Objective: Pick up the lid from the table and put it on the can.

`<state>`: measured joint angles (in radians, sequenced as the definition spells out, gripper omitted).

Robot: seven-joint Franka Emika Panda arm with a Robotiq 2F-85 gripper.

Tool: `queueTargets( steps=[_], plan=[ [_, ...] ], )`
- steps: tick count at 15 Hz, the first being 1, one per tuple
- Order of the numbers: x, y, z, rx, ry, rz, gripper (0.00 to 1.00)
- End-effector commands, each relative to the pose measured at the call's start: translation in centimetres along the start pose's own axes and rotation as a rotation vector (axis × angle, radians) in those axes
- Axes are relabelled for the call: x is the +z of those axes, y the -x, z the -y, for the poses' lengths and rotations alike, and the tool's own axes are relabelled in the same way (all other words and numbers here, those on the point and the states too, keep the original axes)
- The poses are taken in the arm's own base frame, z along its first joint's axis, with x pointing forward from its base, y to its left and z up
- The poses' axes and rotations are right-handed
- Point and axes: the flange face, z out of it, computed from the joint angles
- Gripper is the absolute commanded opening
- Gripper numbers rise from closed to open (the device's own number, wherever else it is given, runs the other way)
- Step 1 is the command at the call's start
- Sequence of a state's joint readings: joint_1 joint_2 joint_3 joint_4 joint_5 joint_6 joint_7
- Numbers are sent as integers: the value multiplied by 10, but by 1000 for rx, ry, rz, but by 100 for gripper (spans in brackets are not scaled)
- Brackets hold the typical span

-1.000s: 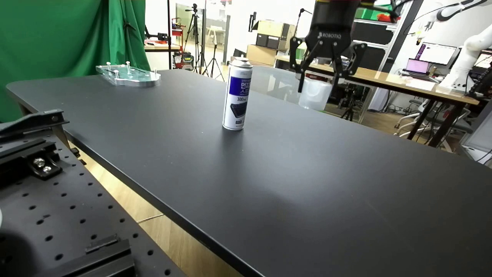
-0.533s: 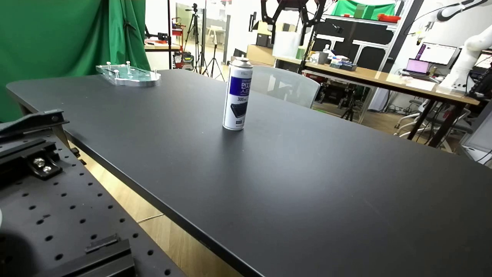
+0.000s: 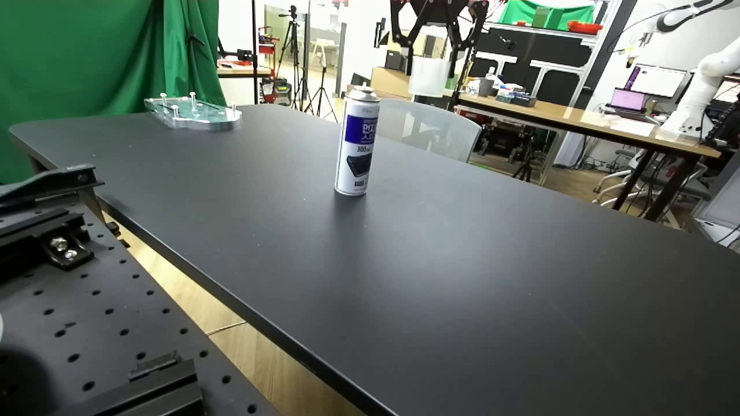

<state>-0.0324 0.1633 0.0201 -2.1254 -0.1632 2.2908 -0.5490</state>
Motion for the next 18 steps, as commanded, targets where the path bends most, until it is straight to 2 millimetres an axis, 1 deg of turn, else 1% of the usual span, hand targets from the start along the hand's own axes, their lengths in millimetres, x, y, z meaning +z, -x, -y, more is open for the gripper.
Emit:
queueTargets(
  steps=[1,4,6,11,13,18],
  plan=[
    [-3,1,8,-50,-16,-16,40],
    [-6,-1,25,-108,-33,-25,40],
    [-12,-3,34,-141,-36,-33,40],
    [-47,-5,50,-180,11,-57,40],
    [-54,-4,56,-189,11,-65,40],
    [-49,3,75,-207,1,-62,40]
  ],
)
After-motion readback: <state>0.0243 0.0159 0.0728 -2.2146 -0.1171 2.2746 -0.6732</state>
